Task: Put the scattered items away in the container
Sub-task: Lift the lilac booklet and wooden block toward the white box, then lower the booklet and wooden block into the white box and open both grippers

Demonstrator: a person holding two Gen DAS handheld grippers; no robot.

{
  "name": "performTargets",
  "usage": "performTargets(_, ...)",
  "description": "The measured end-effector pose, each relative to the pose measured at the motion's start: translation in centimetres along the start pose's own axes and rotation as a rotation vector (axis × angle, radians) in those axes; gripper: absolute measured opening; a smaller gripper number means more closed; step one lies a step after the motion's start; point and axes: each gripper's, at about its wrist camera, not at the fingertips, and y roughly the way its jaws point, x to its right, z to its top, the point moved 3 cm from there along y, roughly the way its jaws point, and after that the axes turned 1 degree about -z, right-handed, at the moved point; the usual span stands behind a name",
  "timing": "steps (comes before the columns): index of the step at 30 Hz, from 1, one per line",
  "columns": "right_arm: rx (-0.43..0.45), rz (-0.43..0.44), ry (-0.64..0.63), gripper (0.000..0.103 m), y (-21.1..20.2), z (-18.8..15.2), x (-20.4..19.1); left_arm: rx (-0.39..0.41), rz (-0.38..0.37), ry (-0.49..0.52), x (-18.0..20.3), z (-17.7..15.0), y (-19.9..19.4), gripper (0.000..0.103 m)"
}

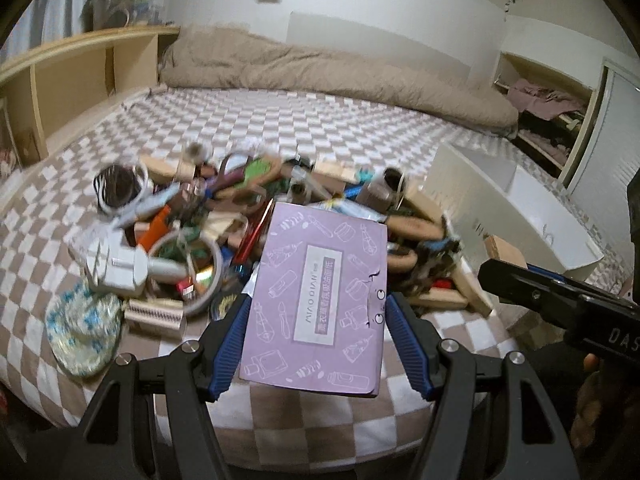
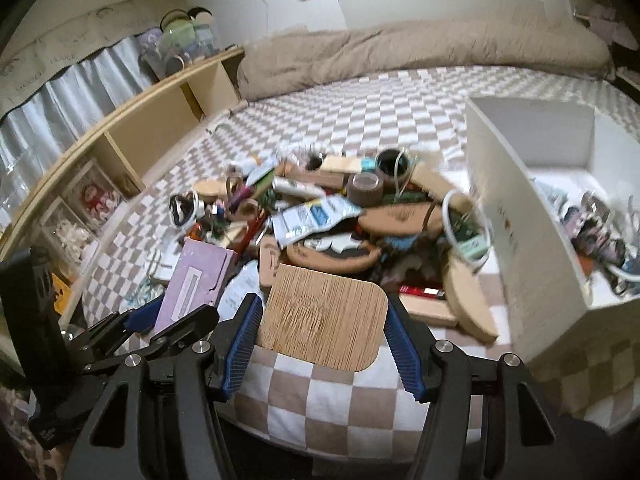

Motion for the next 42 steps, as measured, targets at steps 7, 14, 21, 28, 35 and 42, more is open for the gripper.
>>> performTargets(7,0.084,-0.017,-0.002,0.062,-2.4,2.1,0.9,0.084,-0.029,0.033,2.1,2.9,-1.6,0.068)
performTargets(14,0.172,-0.036,0.001,0.062,-4.9,4.2,2.2,0.149,-0.072,0.057,4.4,5.7,-2.6,0.068)
performTargets(21,0.261,-0.063,0.004,0.062,-7.8,6.5,4.0,0.209,-0.124,0.088,7.5,8.2,-3.4,0.068)
performTargets(28,0.342,-0.122,0.018,0.062,-11.0,8.7,7.1,0.273,-0.179,0.131,11.4,11.1,-4.0,0.068)
performTargets(35,0.404,-0.173,0.038,0.062,-13.5,10.2,9.8,0.306,-0.255,0.169,15.3,13.0,-4.1,0.068)
performTargets(42,0.418,-0.214,0.086,0.062,-14.8,9.9,13.4,0.276,-0.325,0.208,19.3,13.4,-2.6,0.068)
